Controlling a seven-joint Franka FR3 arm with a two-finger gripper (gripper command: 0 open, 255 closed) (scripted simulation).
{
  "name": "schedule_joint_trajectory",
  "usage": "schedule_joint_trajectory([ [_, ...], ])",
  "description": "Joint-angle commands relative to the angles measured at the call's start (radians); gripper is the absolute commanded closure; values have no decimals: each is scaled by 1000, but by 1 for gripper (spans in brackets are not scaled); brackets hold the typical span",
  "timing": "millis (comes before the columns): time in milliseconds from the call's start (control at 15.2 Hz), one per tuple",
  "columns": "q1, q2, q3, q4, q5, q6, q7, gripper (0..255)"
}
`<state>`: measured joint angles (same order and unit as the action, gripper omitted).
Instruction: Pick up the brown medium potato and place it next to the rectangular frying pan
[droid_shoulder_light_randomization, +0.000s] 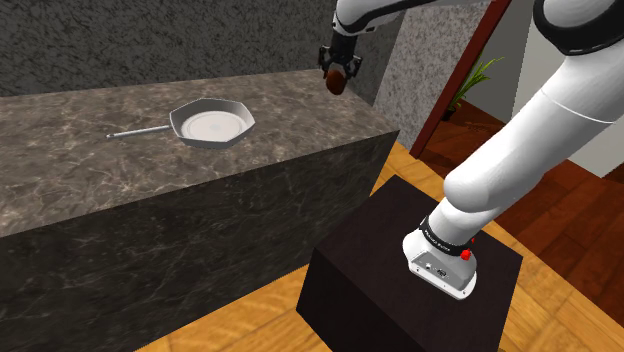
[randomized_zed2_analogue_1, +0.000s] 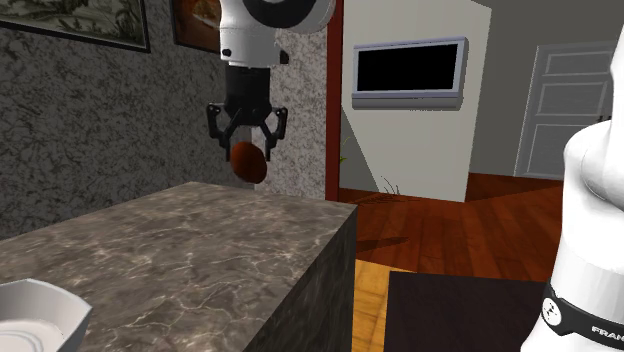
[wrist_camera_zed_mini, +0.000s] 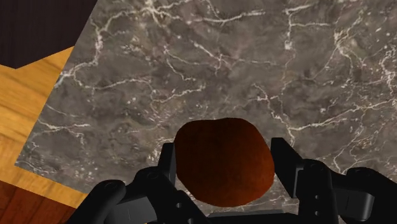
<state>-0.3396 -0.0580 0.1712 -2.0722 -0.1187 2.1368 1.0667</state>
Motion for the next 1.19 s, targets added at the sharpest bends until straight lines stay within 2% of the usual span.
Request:
schedule_joint_trajectory([
  [0,17,53,22,60,-15,-13,45,255],
  [660,138,369,86,455,-114,-128,241,255],
  [924,206,522,92,673,-154,-207,295,255],
  [1122,268,658,88,882,-181,-286,321,255],
])
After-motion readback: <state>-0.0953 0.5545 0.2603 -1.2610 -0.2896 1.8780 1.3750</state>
